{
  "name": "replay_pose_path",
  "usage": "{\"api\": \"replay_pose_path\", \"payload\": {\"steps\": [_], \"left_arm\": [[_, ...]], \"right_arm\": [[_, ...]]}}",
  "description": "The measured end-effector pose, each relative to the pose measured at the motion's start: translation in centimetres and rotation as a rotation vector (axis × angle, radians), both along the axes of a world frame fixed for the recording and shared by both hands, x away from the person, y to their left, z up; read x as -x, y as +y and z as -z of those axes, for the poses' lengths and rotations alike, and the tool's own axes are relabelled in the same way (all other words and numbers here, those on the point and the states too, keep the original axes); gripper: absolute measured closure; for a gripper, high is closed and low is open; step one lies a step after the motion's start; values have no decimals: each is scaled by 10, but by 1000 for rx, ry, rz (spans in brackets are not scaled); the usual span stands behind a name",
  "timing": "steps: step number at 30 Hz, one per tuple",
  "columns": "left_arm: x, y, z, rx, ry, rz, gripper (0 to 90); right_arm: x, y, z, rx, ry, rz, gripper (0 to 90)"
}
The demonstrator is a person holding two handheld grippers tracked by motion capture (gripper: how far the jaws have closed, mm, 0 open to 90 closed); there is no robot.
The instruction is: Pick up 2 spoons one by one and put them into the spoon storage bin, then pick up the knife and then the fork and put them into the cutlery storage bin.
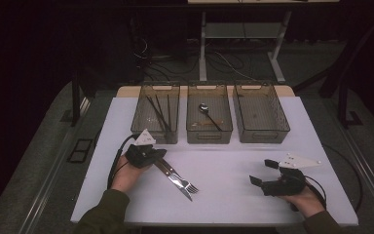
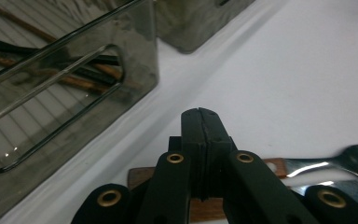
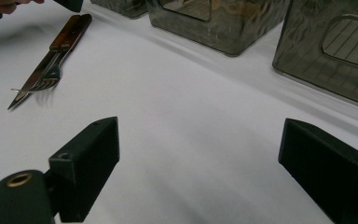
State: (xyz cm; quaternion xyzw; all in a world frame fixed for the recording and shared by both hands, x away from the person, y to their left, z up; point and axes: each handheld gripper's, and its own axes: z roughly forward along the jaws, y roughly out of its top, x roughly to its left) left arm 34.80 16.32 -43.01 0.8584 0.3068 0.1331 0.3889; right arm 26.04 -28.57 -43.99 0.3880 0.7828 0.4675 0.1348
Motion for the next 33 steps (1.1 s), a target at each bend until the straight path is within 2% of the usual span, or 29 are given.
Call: {"api": "replay_pose_path", "payload": {"steps": [7, 16, 33], "left_arm": [[-11, 0, 7, -19, 28, -29, 900], [-14, -5, 14, -80, 51, -13, 900], [-9, 6, 12, -96, 89, -6, 900]], "right_arm": [[-1, -1, 0, -1, 1, 3, 120], [-1, -1, 0, -4, -1, 9, 121], [-1, -3, -1, -9, -3, 11, 121]]}}
